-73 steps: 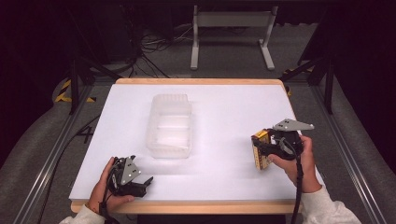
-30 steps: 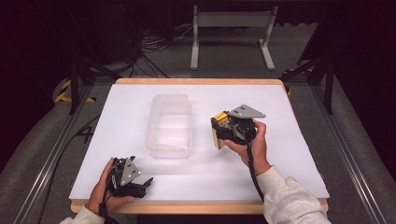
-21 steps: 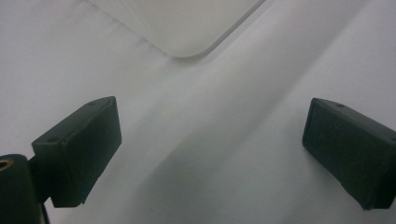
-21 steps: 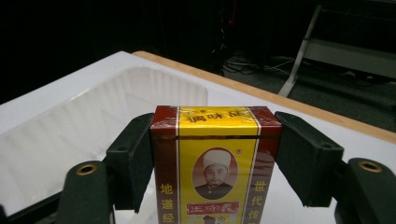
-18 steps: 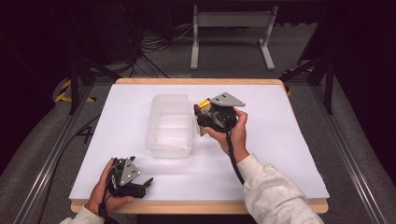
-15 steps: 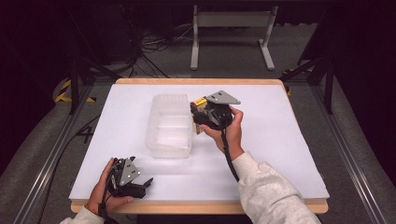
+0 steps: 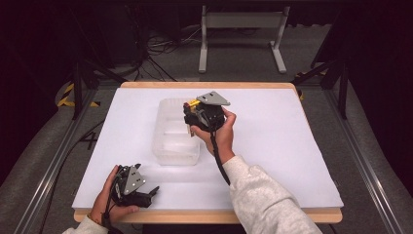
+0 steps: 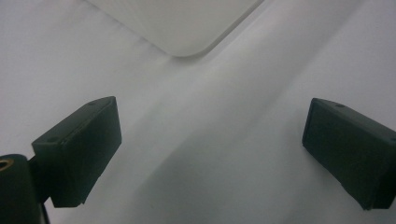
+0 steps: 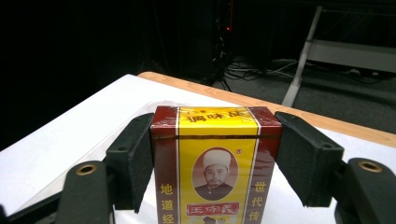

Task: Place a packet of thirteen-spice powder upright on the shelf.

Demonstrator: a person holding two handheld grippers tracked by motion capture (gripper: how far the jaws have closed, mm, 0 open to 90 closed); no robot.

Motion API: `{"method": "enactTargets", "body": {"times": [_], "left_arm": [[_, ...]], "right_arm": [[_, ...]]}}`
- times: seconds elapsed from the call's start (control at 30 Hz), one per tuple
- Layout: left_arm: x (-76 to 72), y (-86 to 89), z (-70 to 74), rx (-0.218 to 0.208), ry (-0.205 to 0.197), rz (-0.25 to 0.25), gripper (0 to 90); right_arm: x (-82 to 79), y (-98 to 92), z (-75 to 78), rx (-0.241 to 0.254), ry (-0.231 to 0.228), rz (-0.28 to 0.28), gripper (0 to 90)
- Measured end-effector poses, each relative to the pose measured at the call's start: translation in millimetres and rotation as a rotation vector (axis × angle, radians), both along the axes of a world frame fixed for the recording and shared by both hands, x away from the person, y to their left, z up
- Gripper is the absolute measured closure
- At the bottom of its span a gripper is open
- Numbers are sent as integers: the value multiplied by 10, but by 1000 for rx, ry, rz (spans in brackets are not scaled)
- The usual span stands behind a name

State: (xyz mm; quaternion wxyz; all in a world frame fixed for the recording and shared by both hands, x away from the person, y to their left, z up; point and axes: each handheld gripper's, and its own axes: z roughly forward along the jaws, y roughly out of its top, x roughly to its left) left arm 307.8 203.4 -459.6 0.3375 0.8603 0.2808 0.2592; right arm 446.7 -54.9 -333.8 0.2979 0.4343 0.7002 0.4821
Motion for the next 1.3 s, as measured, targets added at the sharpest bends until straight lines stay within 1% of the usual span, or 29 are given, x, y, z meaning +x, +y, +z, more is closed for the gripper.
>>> {"method": "enactTargets", "body": {"times": [0.07,0.13,0.2,0.27,0.33,0.37,0.4,0.43,0.47,0.5,0.63,0.73,0.8,0.87,0.93,1.0,1.07,1.1,1.17,1.2,1.27,1.3], "left_arm": [[-1,-1,-2,3,2,-1,51],[-5,4,-4,-5,5,3,51],[-3,8,-4,-6,3,2,51],[-2,8,-5,-6,3,-1,51],[-3,8,-5,-6,4,-2,51],[-4,8,-5,-7,2,-4,51],[-6,9,-6,-7,3,-4,51],[-7,10,-6,-6,3,-3,51],[-8,12,-5,-7,1,-2,51],[-9,12,-5,-7,1,-2,51],[-12,12,-3,-2,-1,-4,51],[-8,13,-7,-2,3,-4,51],[-9,10,-7,-4,4,-1,51],[-11,10,-6,-3,4,0,51],[-8,10,-7,-1,4,0,50],[-10,9,-8,-3,3,1,50],[-8,12,-7,0,5,0,50],[-8,11,-7,0,4,0,50],[-9,11,-7,0,4,1,50],[-7,12,-8,0,7,0,50],[-6,13,-7,1,8,0,50],[-9,11,-7,1,7,1,50]], "right_arm": [[45,25,-12,-3,1,-10,326],[90,36,-30,19,17,-19,326],[118,59,-38,23,11,-30,326],[121,105,-40,25,9,-38,326],[115,130,-41,30,9,-33,326],[98,179,-44,10,0,-43,326],[85,208,-52,10,0,-36,326],[75,233,-68,32,23,-10,325],[59,257,-85,36,37,-9,325],[36,292,-108,19,35,-12,325],[4,351,-171,-2,53,15,324],[-16,356,-221,-13,69,21,324],[-29,357,-255,-24,69,34,323],[-32,348,-289,-40,74,48,323],[-29,334,-323,-61,89,56,323],[-28,315,-352,-62,97,61,323],[-33,304,-375,-73,97,69,321],[-42,297,-381,-80,87,76,319],[-67,295,-386,-107,72,87,313],[-79,297,-389,-117,73,96,306],[-95,307,-396,-156,73,104,290],[-101,307,-401,-159,68,106,289]]}}
